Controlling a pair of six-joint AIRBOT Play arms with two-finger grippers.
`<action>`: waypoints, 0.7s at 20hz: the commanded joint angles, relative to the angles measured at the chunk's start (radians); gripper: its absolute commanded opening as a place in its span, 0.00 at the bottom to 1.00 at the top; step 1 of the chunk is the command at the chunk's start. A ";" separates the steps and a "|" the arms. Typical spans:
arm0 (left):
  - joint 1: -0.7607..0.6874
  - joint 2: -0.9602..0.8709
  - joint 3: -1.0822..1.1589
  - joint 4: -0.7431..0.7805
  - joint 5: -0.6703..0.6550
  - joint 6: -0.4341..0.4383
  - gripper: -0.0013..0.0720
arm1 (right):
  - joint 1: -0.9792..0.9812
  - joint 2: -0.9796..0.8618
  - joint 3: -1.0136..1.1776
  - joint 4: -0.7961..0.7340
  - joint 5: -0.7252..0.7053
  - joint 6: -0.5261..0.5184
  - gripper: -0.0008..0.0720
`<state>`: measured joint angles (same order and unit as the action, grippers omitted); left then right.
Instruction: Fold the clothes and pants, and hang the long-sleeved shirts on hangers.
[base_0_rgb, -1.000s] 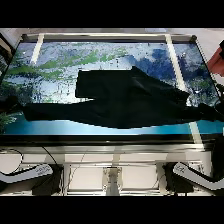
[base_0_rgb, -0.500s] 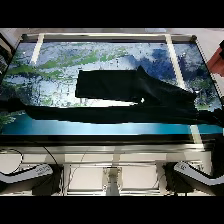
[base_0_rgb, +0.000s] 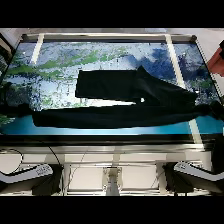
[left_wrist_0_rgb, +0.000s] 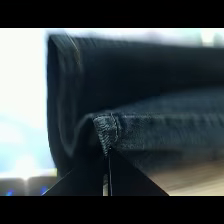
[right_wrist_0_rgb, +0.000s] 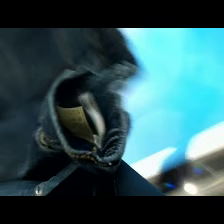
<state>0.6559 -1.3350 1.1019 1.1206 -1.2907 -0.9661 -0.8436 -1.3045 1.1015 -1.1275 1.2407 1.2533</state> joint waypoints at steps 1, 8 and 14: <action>-0.064 -0.016 0.072 -0.008 0.270 -0.280 0.04 | 0.130 -0.157 0.148 0.135 -0.026 0.079 0.06; -0.180 -0.256 0.745 -0.235 0.156 -0.396 0.05 | 0.334 -0.495 1.012 0.156 0.113 0.254 0.06; -0.177 -0.275 0.813 -0.265 -0.056 -0.099 0.05 | 0.233 -0.434 0.904 0.149 0.174 0.156 0.07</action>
<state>0.4824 -1.5944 1.8725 0.8368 -1.2003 -1.2057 -0.5735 -1.7473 2.0346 -0.9756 1.3548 1.4605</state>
